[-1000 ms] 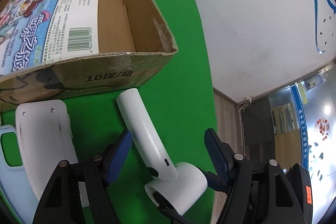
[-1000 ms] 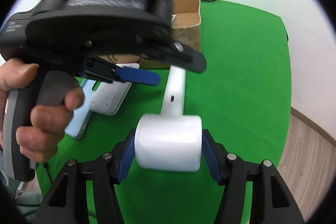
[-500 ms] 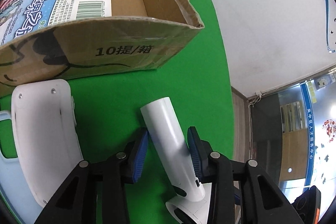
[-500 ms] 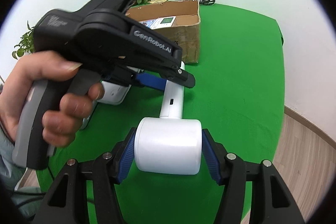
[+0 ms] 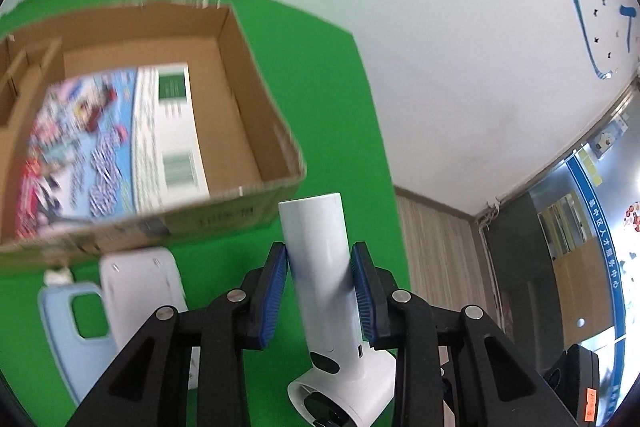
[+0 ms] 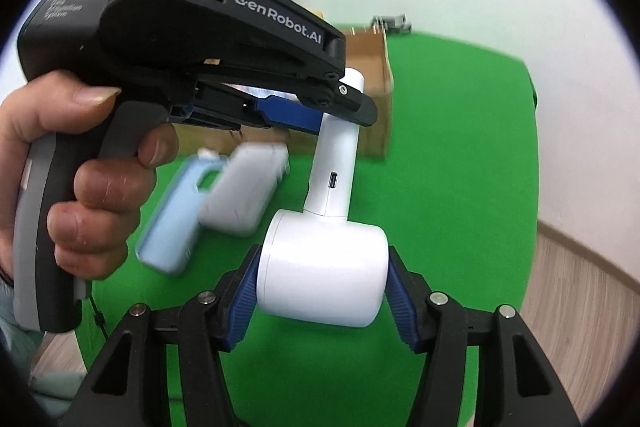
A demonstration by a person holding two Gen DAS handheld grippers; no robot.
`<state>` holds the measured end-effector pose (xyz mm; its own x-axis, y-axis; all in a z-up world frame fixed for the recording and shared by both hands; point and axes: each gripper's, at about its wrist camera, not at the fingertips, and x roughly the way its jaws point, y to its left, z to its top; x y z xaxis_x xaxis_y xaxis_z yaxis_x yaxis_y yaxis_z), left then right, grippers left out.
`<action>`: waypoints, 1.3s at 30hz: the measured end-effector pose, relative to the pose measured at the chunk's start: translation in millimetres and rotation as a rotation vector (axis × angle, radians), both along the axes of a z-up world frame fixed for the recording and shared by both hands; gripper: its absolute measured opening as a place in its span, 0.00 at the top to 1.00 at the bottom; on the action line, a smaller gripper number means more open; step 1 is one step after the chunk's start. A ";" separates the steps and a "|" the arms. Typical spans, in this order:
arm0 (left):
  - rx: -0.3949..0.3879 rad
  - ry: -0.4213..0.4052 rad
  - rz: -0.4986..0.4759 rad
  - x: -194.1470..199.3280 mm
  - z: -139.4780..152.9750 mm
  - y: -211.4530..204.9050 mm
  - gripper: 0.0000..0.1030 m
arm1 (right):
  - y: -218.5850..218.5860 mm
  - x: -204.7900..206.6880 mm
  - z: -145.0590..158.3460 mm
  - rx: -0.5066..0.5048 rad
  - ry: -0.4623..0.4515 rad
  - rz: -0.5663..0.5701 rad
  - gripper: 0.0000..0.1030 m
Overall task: Organize objects
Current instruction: 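Lift the hair dryer with the right gripper and lower it into the large box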
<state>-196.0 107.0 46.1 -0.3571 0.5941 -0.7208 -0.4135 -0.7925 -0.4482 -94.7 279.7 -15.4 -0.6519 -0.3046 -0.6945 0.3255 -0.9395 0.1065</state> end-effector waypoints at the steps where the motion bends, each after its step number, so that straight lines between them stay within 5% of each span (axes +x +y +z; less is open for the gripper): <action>1: 0.007 0.033 0.007 1.1 13.5 -3.1 0.71 | -1.9 -2.3 6.2 0.000 0.018 0.004 0.45; 10: 0.024 0.220 0.020 -2.1 104.3 -32.1 0.72 | -21.2 -41.5 66.6 0.007 0.180 0.038 0.45; 19: 0.058 0.230 0.021 -67.8 137.4 -44.4 0.72 | -32.8 -98.7 92.8 0.021 0.213 0.045 0.46; 27: 0.095 0.152 0.002 -130.9 102.1 -41.3 0.72 | -27.7 -156.9 81.4 0.029 0.130 0.012 0.47; 39: 0.155 -0.041 -0.009 -199.2 1.2 -43.6 0.72 | -18.0 -218.7 31.1 0.108 -0.014 -0.014 0.47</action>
<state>-395.2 63.4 47.3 -0.3240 0.7020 -0.6343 -0.3992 -0.7092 -0.5810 -313.4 261.7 15.6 -0.6457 -0.2178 -0.7319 0.3111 -0.9504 0.0084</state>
